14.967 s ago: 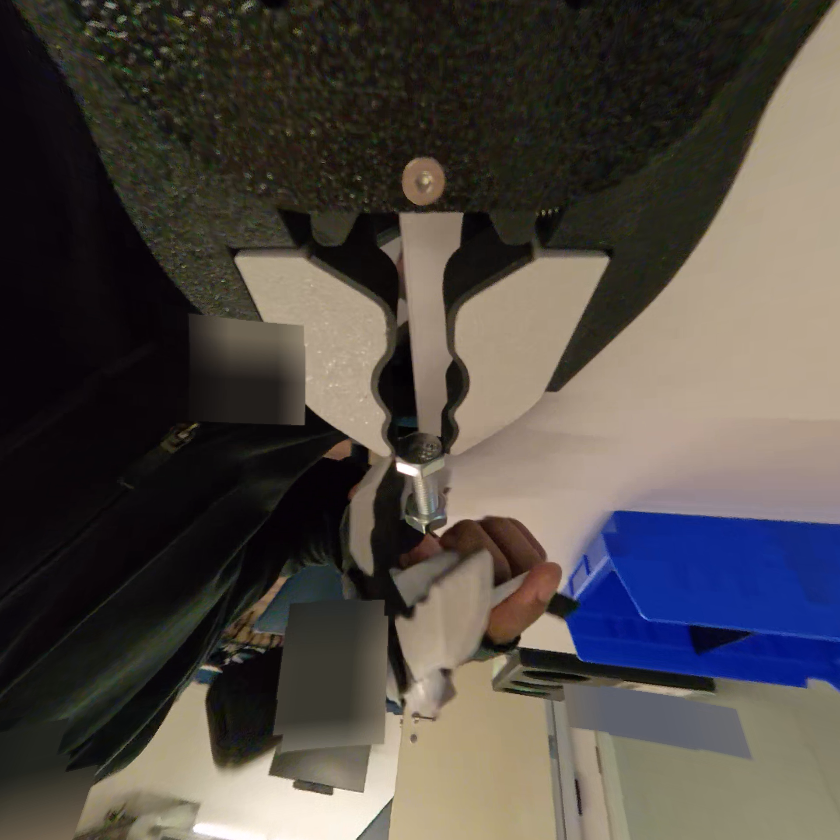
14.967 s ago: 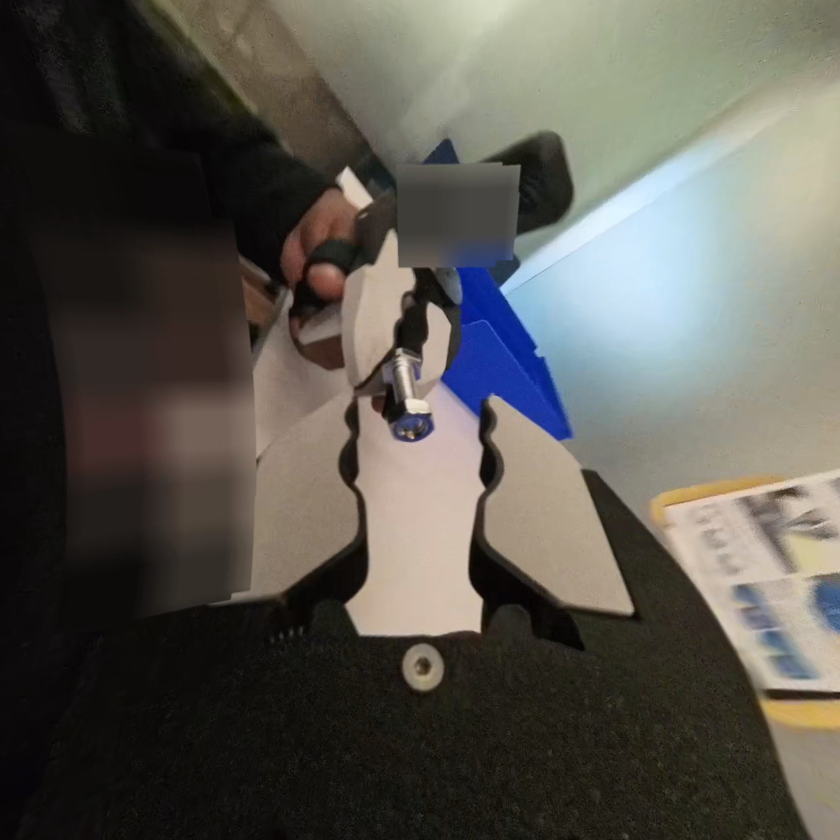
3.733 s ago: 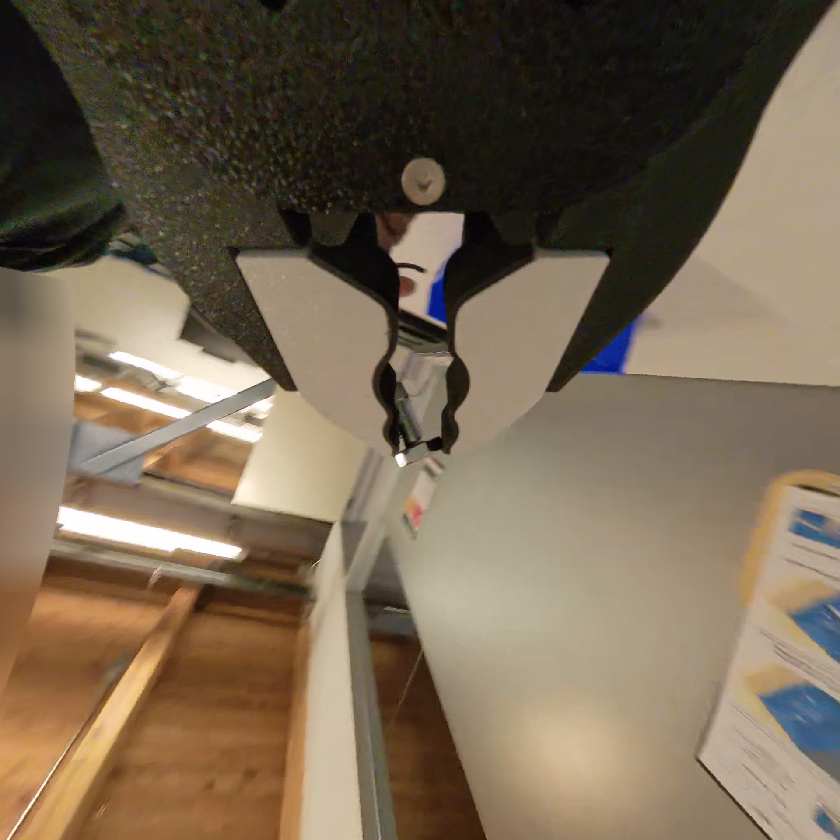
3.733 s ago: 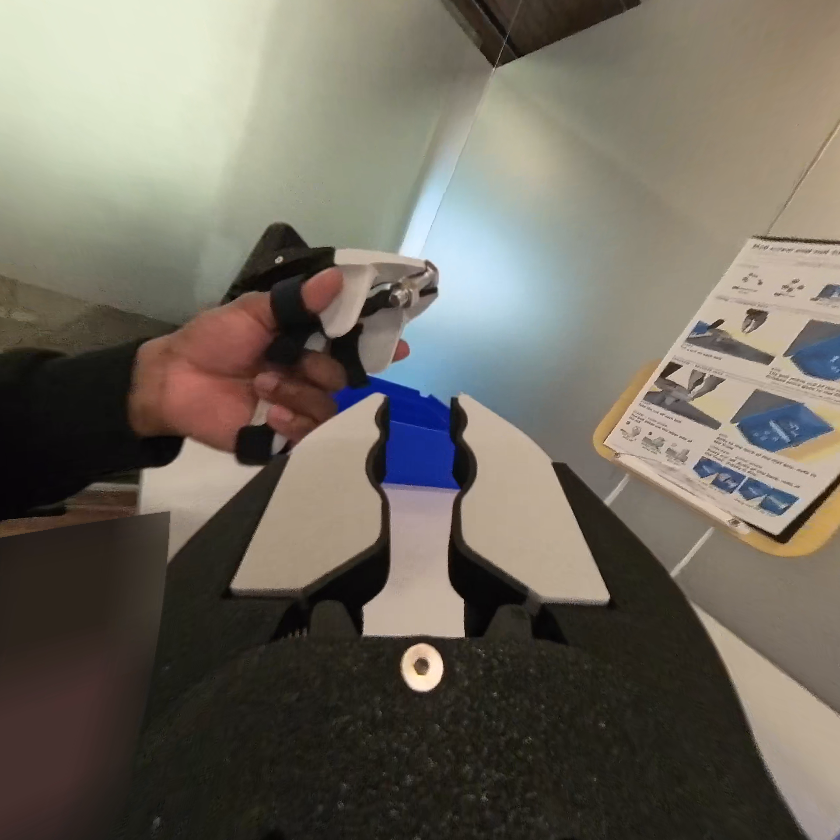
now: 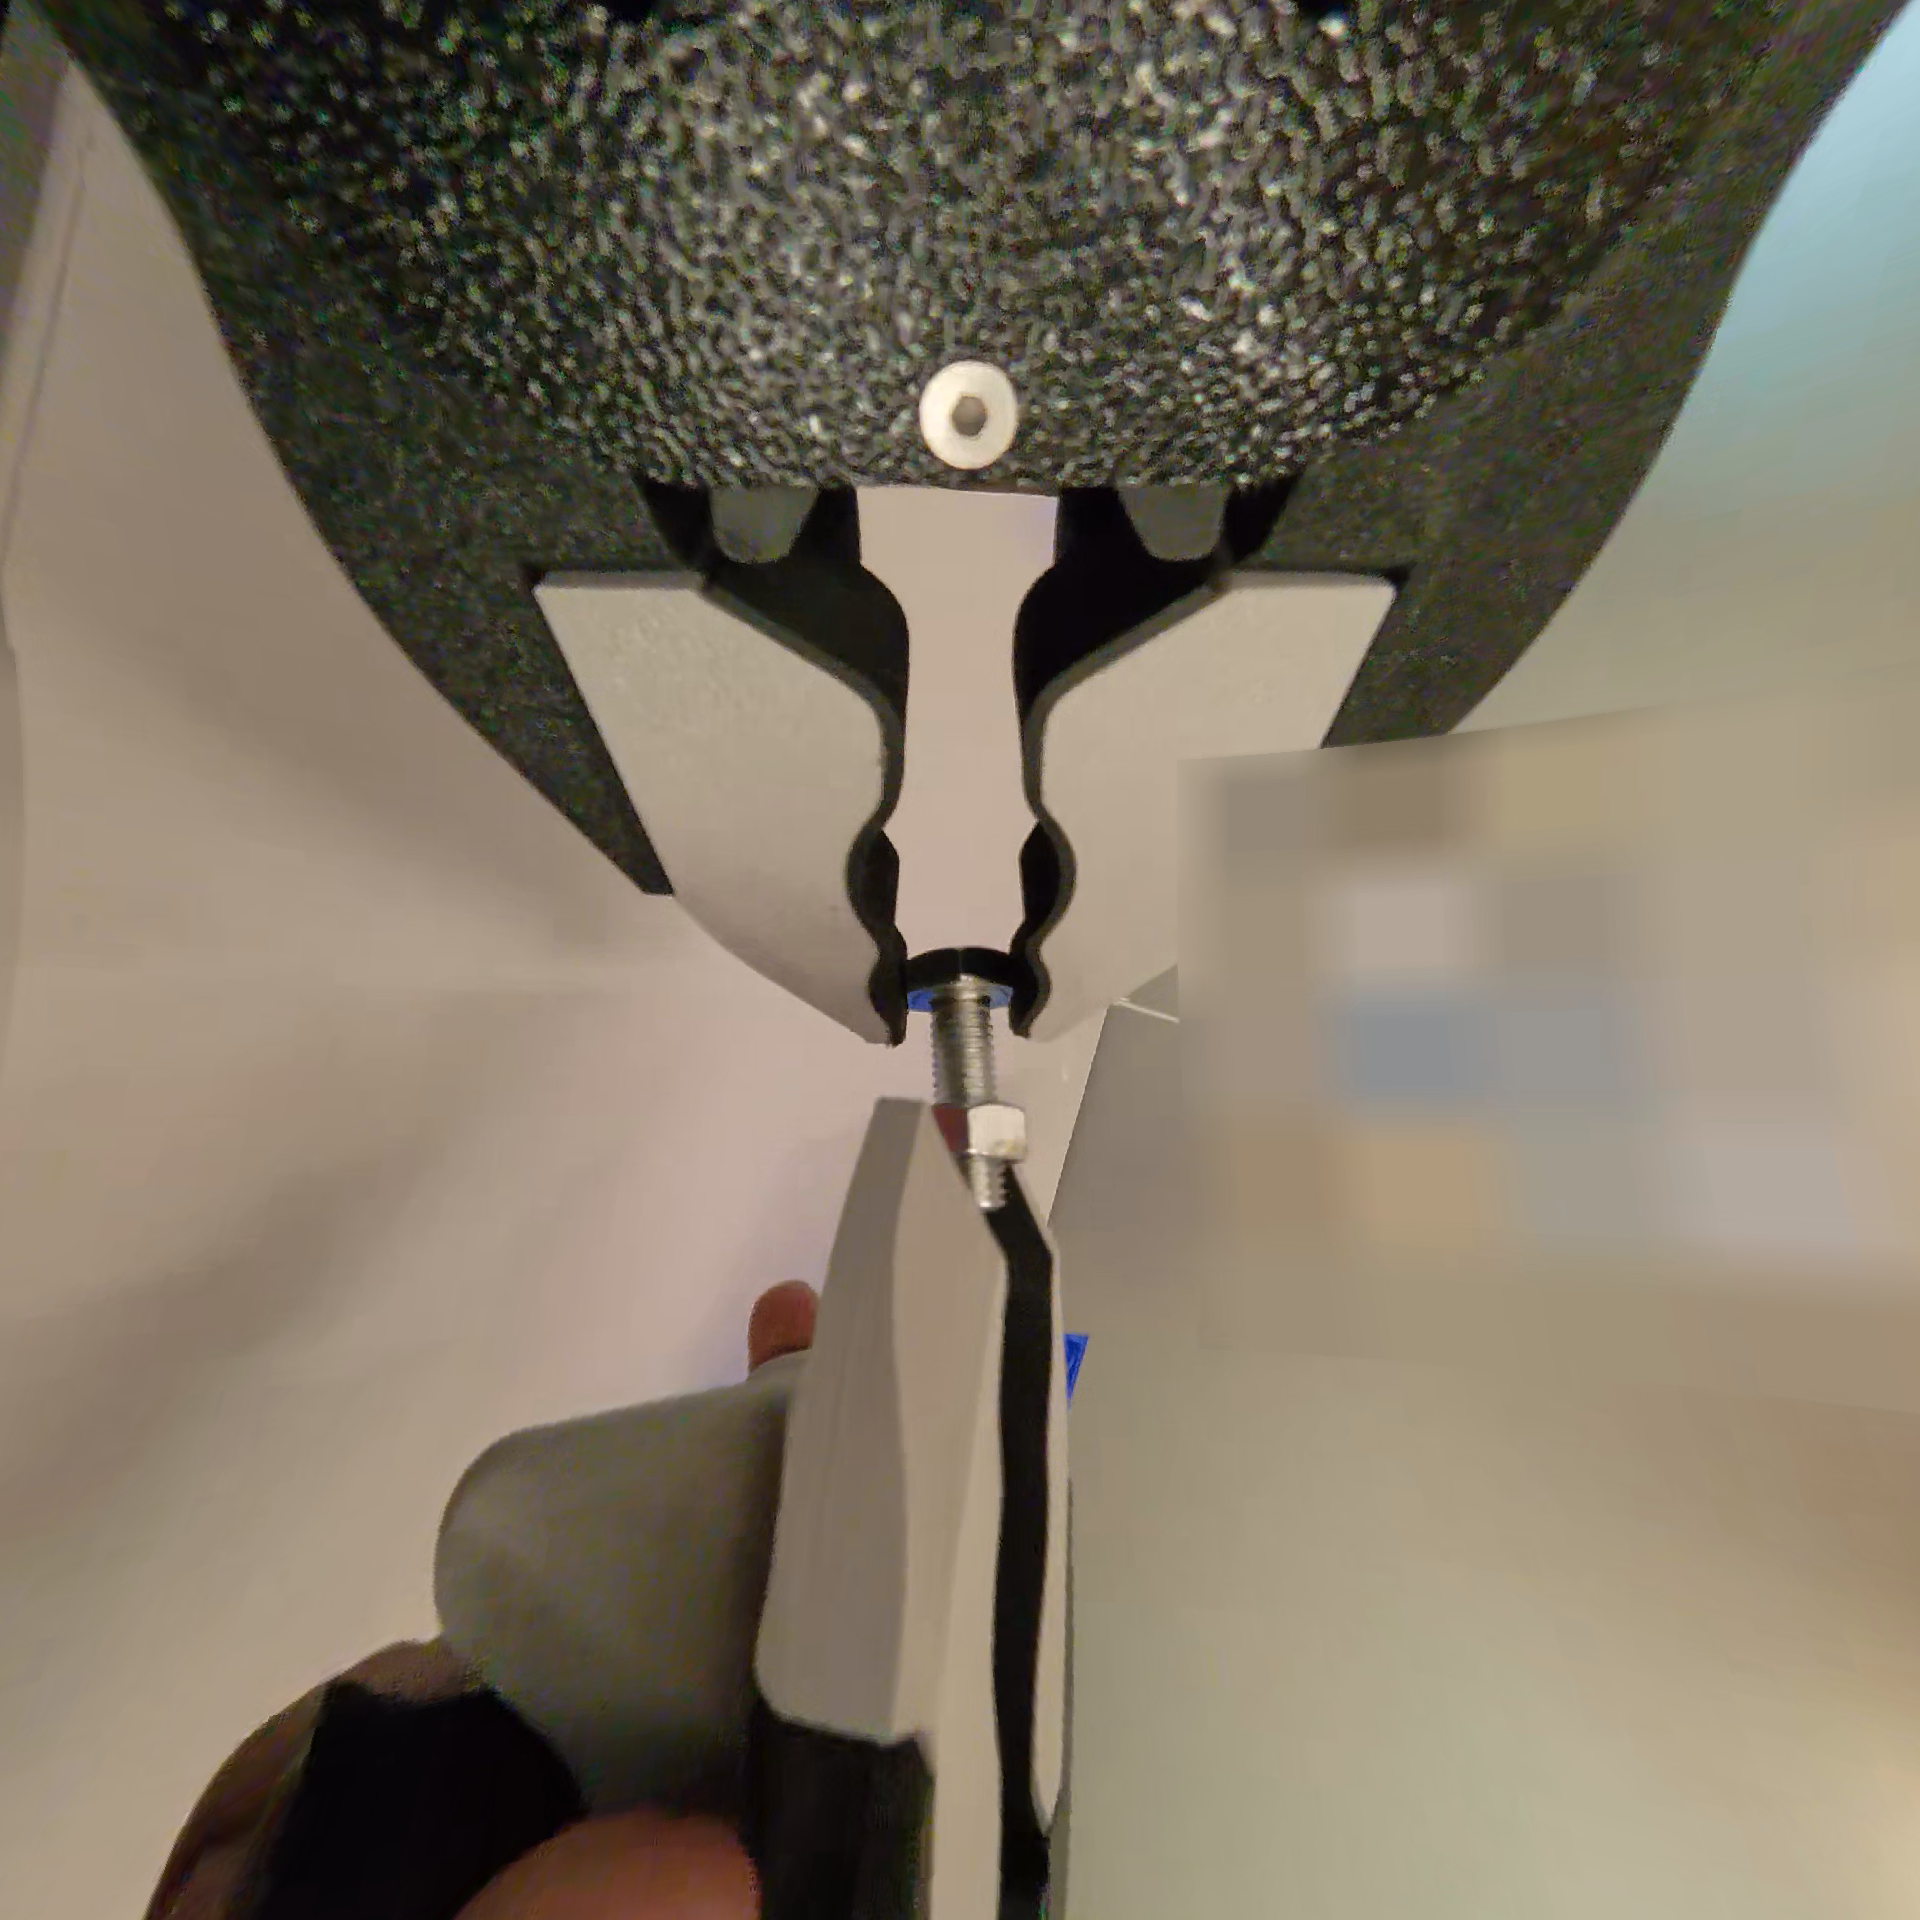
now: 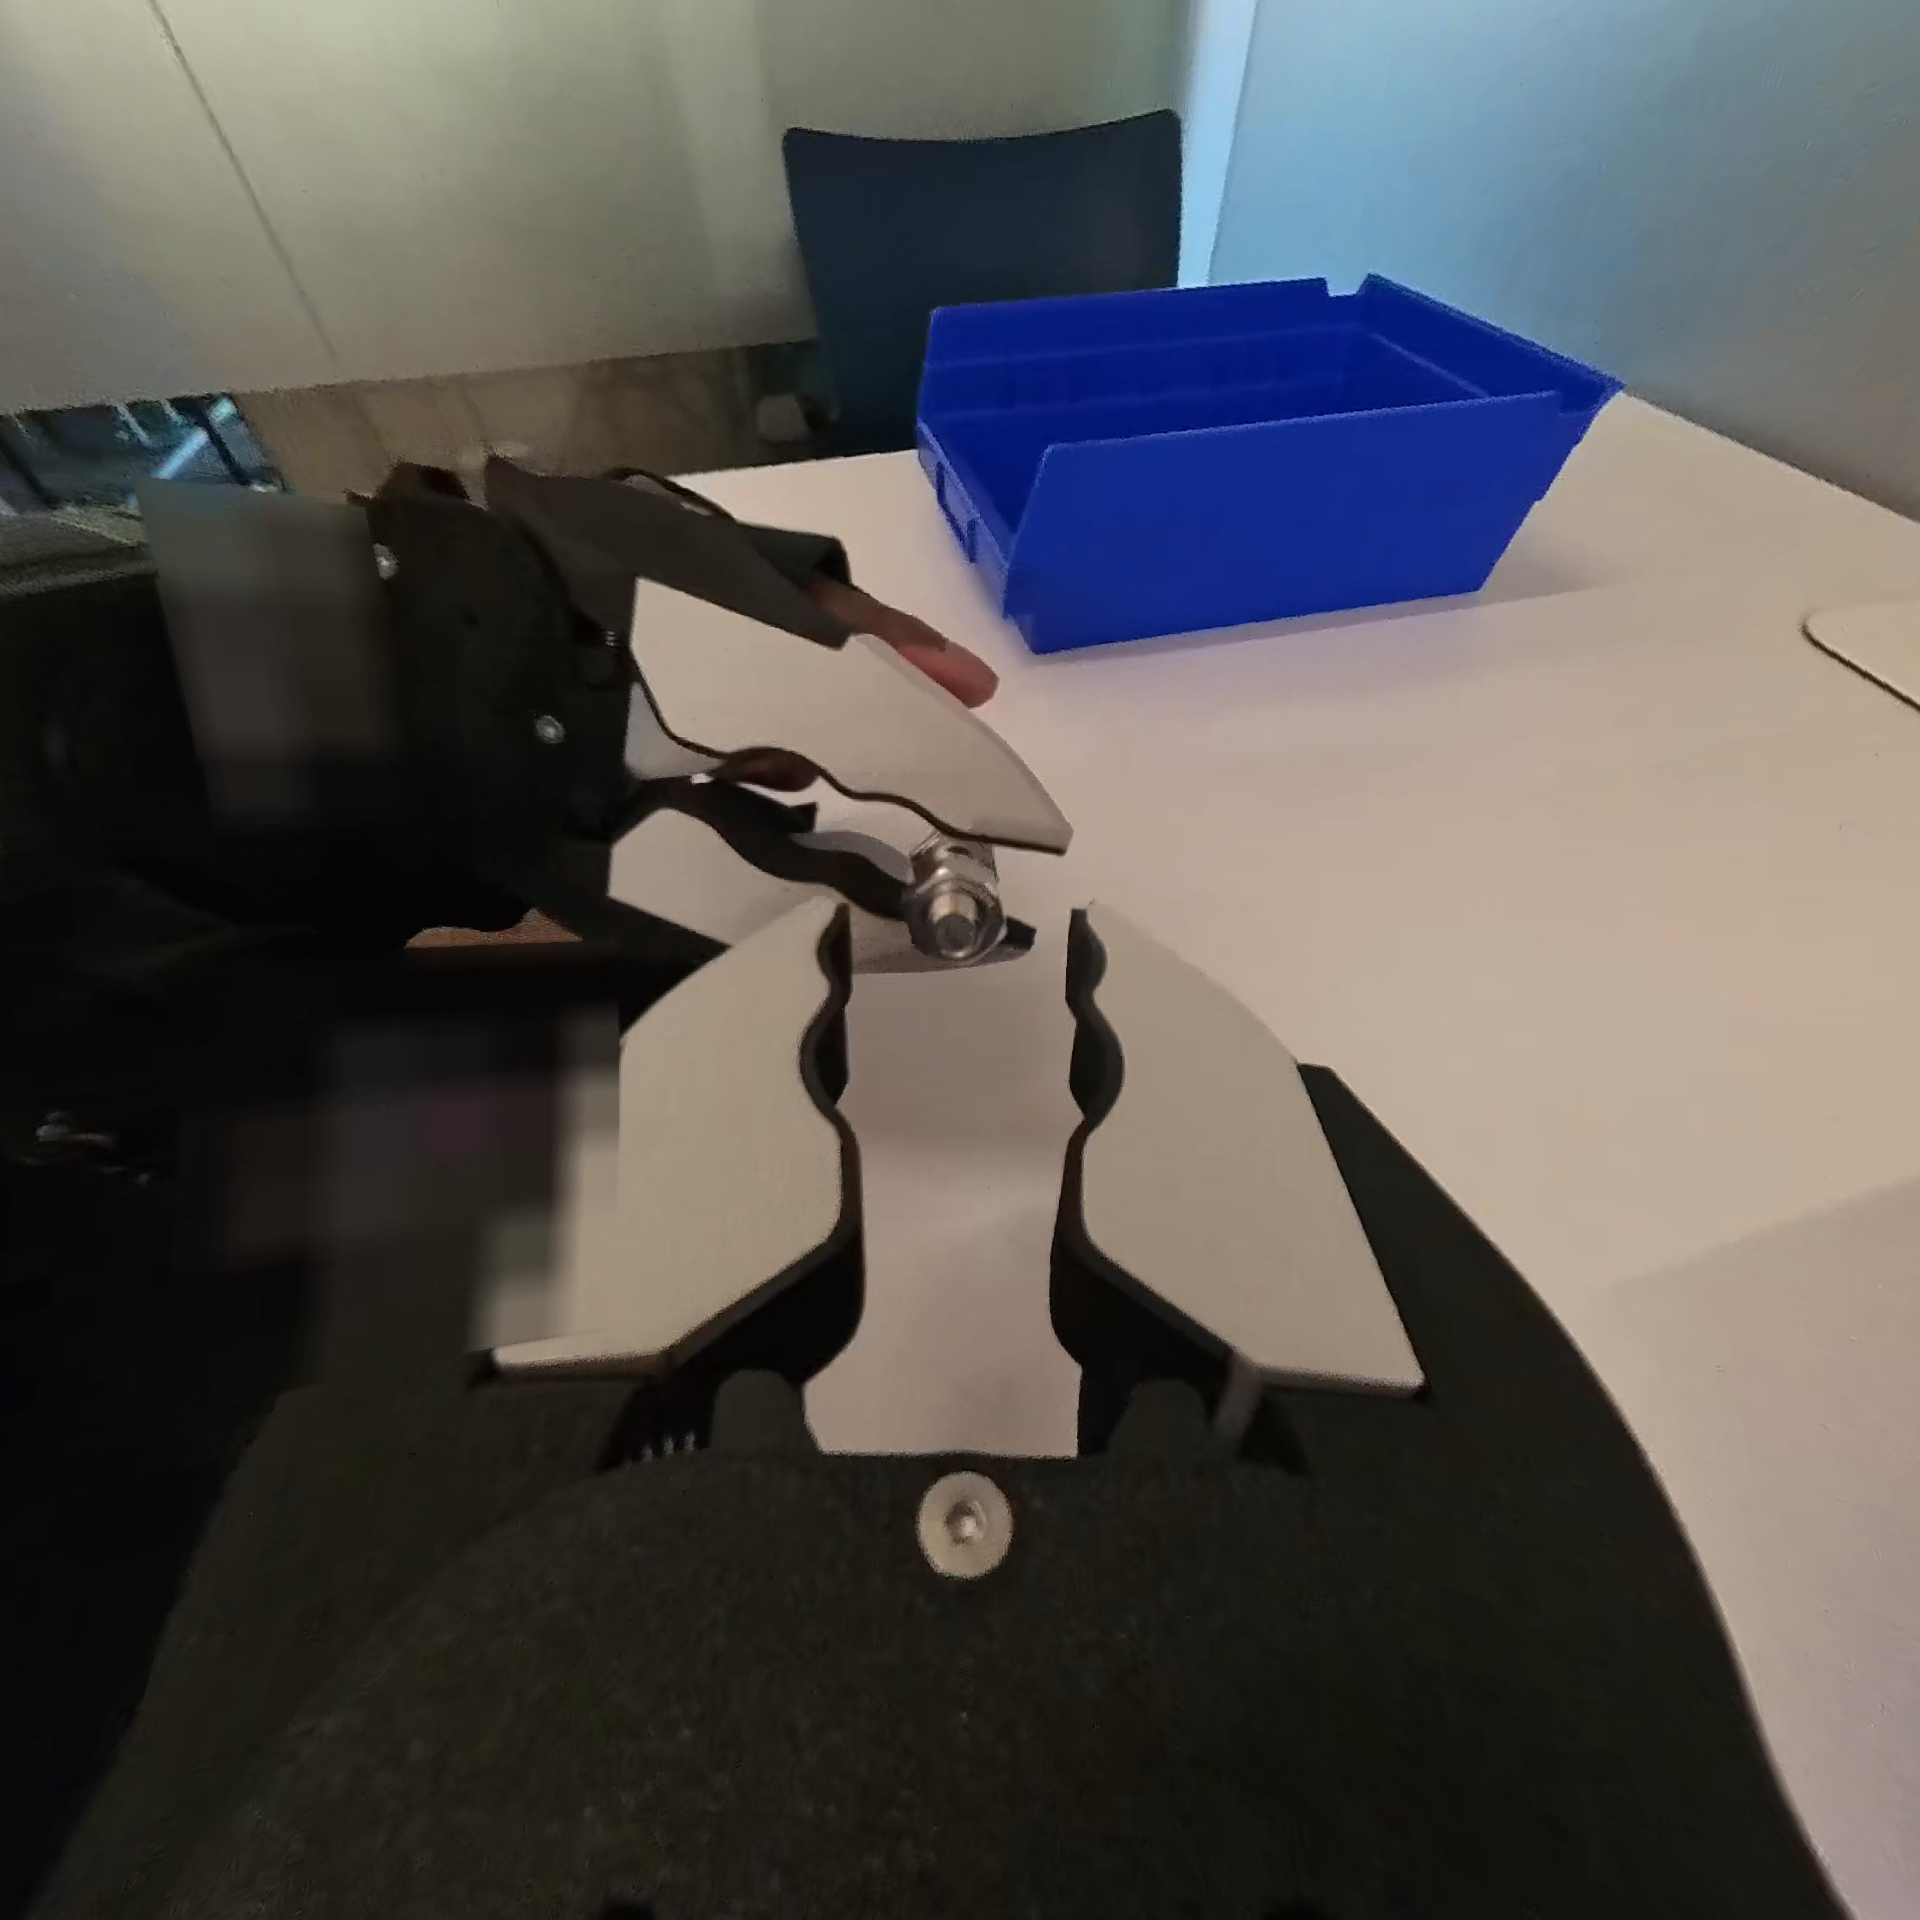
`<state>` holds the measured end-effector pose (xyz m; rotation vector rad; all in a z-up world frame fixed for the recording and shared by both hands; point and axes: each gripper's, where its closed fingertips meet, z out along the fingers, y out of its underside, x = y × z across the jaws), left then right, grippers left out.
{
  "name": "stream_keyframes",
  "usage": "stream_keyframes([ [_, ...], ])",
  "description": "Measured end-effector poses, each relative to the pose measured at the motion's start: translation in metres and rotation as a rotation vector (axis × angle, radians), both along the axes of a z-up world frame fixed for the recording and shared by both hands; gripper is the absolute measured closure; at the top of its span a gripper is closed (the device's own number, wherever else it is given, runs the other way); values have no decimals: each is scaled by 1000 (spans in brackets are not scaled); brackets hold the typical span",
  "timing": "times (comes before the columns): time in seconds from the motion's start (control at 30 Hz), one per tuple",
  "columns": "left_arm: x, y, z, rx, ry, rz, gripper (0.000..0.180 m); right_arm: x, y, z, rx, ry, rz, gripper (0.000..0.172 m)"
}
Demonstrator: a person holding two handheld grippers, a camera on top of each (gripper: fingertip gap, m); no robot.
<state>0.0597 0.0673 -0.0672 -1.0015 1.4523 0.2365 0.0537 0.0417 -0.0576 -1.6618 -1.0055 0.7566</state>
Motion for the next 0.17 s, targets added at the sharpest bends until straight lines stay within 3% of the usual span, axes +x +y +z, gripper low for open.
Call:
stream_keyframes([
  [0.07,2,-3,-4,-6,31,1,162,-2,0,-2,41,-31,-2,153],
  [0.17,4,-9,-14,-134,31,-37,162,-2,-4,-8,132,-129,47,154],
])
